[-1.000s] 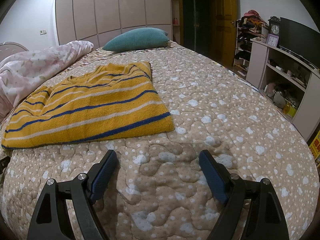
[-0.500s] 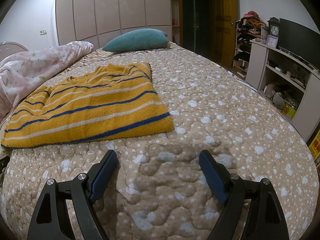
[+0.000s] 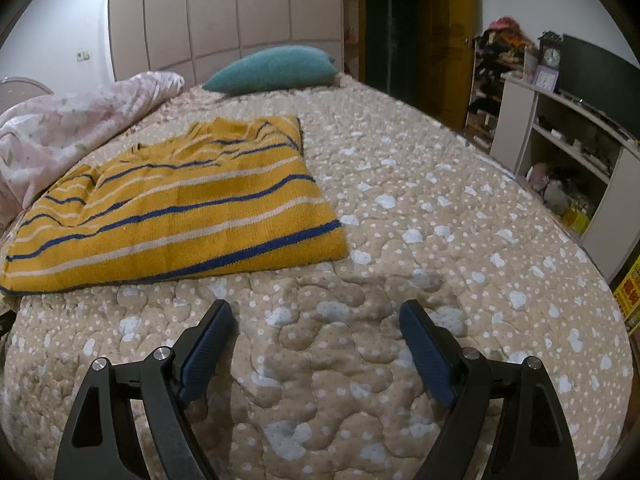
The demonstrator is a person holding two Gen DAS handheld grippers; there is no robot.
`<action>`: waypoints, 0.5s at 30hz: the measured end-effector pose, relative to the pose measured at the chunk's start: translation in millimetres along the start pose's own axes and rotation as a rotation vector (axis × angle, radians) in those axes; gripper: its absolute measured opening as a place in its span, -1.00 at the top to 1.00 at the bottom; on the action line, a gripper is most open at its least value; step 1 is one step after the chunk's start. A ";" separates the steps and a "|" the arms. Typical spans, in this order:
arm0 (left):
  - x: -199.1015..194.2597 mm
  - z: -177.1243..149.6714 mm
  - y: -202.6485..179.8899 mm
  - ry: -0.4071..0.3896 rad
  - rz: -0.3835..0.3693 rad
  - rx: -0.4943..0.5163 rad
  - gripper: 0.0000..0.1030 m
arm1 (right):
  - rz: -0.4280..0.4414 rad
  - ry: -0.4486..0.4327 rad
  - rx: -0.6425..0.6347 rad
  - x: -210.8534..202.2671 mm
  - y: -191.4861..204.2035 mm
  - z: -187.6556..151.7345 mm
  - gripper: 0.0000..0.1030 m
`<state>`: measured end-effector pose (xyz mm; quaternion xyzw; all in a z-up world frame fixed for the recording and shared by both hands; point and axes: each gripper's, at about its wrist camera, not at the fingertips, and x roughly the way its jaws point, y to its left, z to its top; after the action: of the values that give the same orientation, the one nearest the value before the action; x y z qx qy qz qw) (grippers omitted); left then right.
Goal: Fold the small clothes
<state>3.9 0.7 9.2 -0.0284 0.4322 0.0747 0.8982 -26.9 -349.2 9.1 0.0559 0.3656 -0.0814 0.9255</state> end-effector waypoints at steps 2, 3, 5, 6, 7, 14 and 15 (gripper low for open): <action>-1.0 0.4 0.2 0.007 -0.010 0.009 -1.00 | 0.043 0.035 0.026 1.7 -4.3 8.3 -0.76; -0.7 0.6 1.0 0.008 -0.012 0.010 -1.00 | 0.089 0.044 0.056 2.0 -9.0 13.9 -0.76; -1.6 -0.3 0.4 0.007 -0.011 0.009 -1.00 | 0.188 0.055 0.125 4.8 -17.5 26.4 -0.76; -2.2 0.3 -0.9 0.010 -0.009 0.012 -1.00 | 0.224 0.064 0.157 8.3 -21.1 34.3 -0.76; -3.9 -1.0 -1.5 0.014 -0.011 0.014 -1.00 | 0.238 0.070 0.176 11.5 -22.3 40.0 -0.76; -2.9 26.7 34.0 0.068 -0.224 -0.153 -1.00 | 0.245 0.028 0.217 9.6 -18.1 67.7 -0.76; 0.7 34.7 42.6 0.076 -0.256 -0.193 -1.00 | 0.243 0.017 0.201 3.0 -12.4 68.2 -0.76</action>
<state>24.4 46.8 30.9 -0.1724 0.4493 -0.0001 0.8766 18.5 -372.7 56.0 0.1929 0.3538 -0.0047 0.9152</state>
